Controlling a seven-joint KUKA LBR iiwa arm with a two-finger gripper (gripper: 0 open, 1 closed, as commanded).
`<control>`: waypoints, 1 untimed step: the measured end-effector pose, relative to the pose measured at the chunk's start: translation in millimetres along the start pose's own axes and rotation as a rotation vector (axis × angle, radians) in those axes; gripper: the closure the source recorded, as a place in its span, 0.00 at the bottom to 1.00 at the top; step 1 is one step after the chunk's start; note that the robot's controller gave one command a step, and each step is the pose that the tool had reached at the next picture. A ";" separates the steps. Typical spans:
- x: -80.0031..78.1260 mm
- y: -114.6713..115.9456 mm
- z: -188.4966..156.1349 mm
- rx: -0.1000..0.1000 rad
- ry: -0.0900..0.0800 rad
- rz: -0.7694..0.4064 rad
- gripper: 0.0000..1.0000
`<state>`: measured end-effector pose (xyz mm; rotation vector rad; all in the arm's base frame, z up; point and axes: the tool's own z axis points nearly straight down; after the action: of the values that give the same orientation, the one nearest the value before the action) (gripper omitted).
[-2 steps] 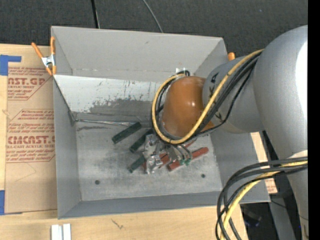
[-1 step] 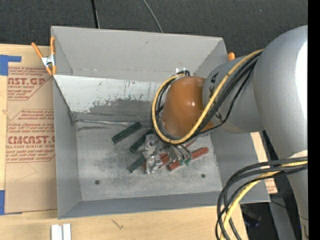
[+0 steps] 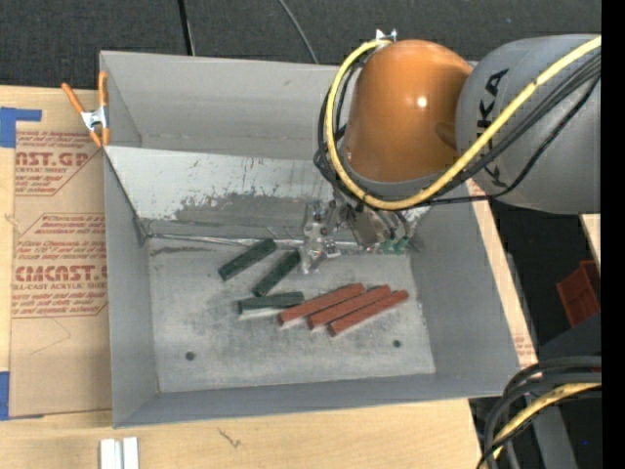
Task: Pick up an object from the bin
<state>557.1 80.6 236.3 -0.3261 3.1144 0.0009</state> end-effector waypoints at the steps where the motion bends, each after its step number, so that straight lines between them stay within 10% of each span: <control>1: 1.2 0.1 2.3 0.000 0.005 0.000 1.00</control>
Offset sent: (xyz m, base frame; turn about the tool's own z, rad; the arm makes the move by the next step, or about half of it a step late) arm -0.0002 -0.0086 -0.0240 -0.4660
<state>555.9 80.5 233.9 -0.3267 3.1197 0.0006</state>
